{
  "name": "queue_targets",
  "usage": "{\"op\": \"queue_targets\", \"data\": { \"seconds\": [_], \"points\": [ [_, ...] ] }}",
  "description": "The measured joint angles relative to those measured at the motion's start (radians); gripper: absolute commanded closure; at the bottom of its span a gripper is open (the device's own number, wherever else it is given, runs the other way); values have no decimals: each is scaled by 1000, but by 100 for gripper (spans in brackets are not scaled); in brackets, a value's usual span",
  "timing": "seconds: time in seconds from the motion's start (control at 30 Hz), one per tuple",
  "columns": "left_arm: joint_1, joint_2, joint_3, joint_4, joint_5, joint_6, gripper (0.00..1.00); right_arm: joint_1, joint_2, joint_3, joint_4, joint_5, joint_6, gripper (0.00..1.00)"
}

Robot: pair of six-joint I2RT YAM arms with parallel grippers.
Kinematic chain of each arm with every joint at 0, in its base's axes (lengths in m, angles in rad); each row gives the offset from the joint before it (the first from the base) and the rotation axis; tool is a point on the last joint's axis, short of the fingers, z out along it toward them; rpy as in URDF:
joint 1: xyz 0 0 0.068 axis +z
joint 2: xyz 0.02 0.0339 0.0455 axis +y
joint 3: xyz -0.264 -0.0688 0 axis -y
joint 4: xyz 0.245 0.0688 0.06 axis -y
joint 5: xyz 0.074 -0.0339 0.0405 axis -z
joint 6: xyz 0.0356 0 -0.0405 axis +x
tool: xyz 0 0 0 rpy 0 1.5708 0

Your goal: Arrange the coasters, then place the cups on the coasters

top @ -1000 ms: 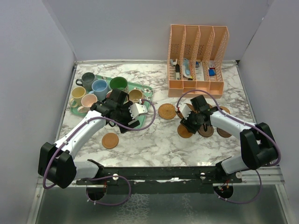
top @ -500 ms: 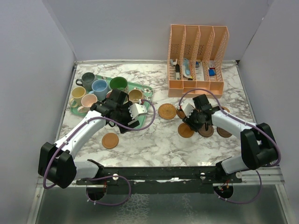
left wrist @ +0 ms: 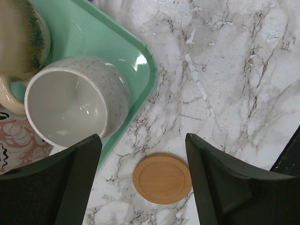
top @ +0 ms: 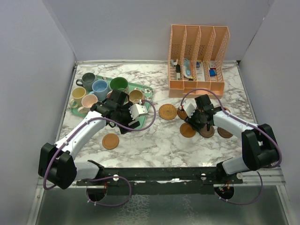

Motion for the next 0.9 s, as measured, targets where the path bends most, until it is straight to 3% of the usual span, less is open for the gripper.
{"op": "queue_targets", "data": {
  "seconds": [0.9],
  "points": [
    [5,0,0,0,10,0,24,-12,-2,1,-70,-133,-72,57]
  ]
}}
